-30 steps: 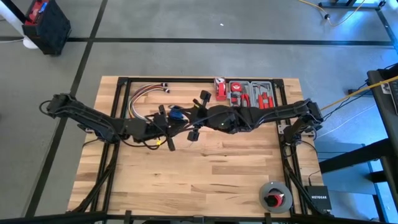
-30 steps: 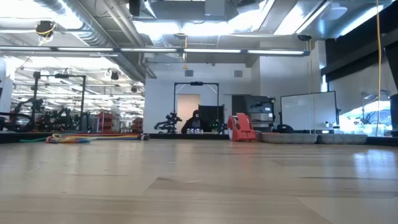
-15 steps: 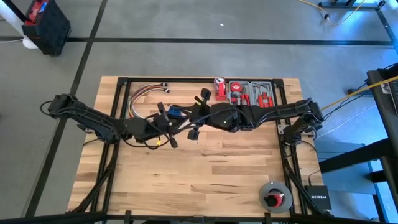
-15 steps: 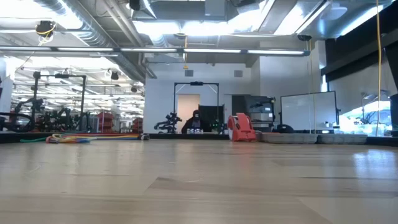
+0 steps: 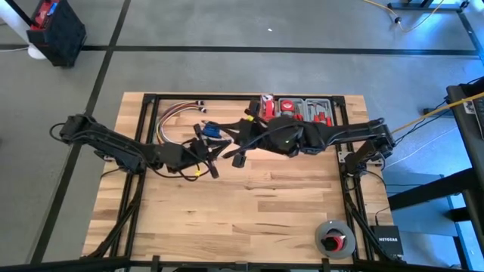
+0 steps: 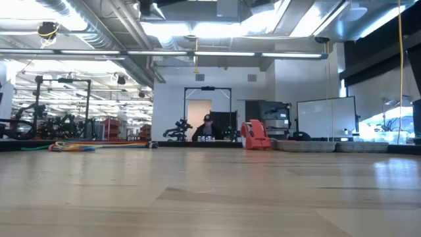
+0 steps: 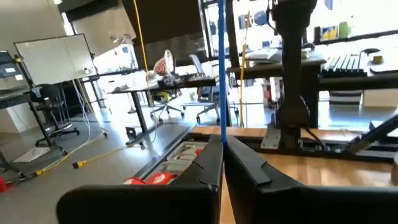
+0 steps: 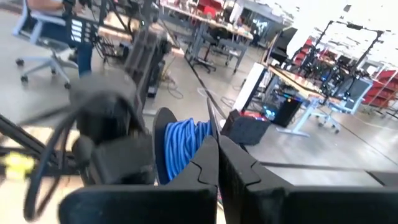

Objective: Coil cords
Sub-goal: Coil the blue wire on the black spool

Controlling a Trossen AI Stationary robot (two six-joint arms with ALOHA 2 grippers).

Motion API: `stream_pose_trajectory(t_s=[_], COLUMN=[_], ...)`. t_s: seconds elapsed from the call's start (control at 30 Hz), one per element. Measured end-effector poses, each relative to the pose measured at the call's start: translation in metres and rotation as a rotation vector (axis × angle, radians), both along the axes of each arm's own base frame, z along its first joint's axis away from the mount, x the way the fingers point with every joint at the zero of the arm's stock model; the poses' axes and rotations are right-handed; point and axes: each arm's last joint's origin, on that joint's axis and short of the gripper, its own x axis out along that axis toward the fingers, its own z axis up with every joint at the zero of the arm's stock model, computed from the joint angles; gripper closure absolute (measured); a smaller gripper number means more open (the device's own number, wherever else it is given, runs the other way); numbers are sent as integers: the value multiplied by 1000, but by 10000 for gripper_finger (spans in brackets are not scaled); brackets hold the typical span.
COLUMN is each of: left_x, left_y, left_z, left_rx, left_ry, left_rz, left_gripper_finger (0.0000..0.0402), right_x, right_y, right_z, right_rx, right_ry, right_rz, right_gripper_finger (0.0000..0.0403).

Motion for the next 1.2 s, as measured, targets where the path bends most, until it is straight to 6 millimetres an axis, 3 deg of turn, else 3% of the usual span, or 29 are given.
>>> stream_pose_trajectory(t_s=[0.2, 0.57, 0.7, 0.83, 1.2], left_x=[-1, -18, -33, -42, -41], left_y=[1, 6, 0, -2, -13], left_z=[-1, 0, 1, 5, 11], left_rx=[30, 106, 112, 30, -210], left_ry=[27, 184, 268, 243, 92], left_rz=[19, 116, 16, -23, -136], left_gripper_finger=[396, 396, 396, 396, 396], right_x=[-7, -30, -33, -30, -17], right_y=[4, 40, 37, 35, 20], right_z=[7, -24, -44, -70, -112], right_rx=[2, -69, -61, -72, -112], right_ry=[19, 381, 502, 578, 560], right_rz=[34, 92, 15, -24, -188], right_gripper_finger=[403, 403, 403, 403, 403])
